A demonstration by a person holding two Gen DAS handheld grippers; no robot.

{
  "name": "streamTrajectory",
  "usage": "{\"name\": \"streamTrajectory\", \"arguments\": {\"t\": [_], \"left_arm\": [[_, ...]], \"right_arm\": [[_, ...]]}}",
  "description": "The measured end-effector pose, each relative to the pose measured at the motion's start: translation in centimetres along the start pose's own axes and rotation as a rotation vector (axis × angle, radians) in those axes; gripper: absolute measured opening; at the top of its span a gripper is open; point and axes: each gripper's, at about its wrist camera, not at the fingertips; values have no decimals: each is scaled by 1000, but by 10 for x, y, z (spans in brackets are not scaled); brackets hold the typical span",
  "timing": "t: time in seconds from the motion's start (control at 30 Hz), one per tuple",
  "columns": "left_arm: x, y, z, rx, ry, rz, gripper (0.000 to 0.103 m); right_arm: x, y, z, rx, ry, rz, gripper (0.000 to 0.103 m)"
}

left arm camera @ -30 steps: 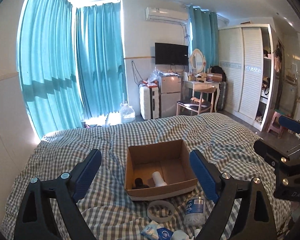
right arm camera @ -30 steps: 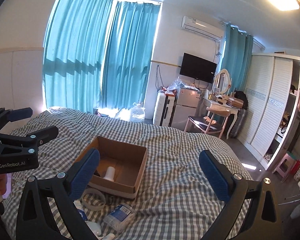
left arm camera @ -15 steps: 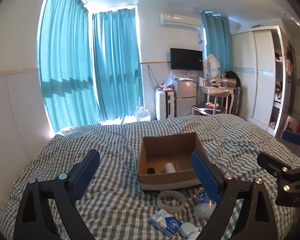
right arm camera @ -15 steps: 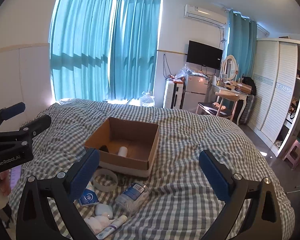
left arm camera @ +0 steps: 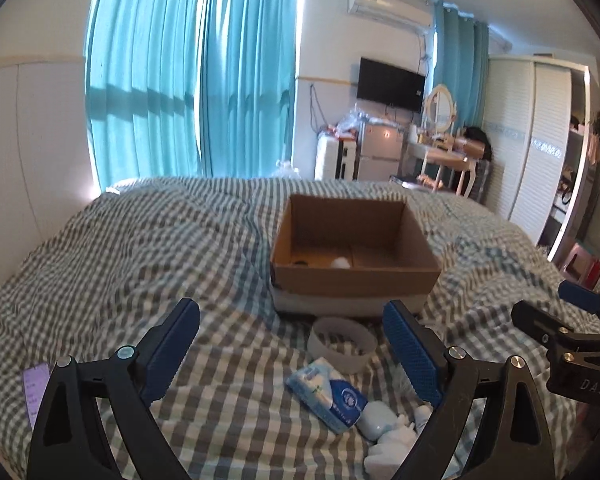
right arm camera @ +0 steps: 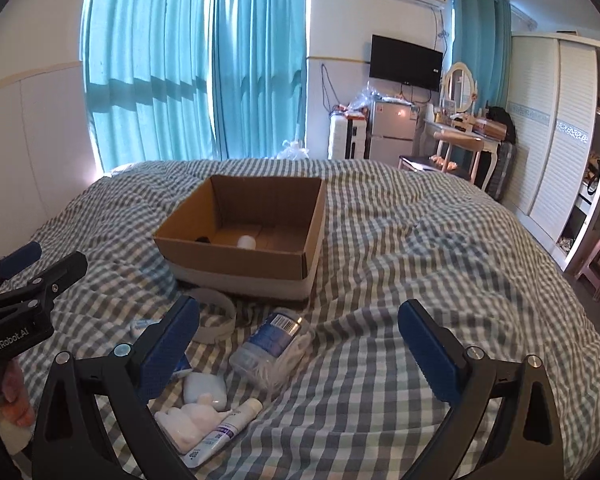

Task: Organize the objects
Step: 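Withdraw both tools from the box back toward the remaining items, then grasp the tissue pack with the left tool while the right tool grasps the floss container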

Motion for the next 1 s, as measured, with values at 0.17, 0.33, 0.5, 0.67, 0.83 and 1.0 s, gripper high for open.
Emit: {"name": "streamTrajectory", "arguments": {"t": [0.17, 0.33, 0.5, 0.67, 0.83, 1.0], "left_arm": [[27, -9, 6, 24, -9, -82, 95], [52, -23, 22, 95, 9, -126, 95], [82, -29, 29, 117, -29, -221, 95], [120, -36, 28, 77, -40, -357, 95], [134, -39, 39, 109, -66, -377, 82], [138, -42, 45, 134, -100, -397, 59]], "right_arm": [[23, -3, -4, -12, 2, -41, 100], [58, -3, -6, -22, 21, -111, 99], [95, 1, -5, -14, 57, -206, 89], [116, -3, 3, 35, 83, -274, 86], [129, -10, 11, 84, 93, -302, 84], [133, -12, 10, 85, 90, -310, 83]]}}
Point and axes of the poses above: each gripper's, at about its wrist camera, not at the fingertips, and x roughly the way its jaws point, z to its right, y to its top, and after that the axes turned 11 degrees about -z, right-handed
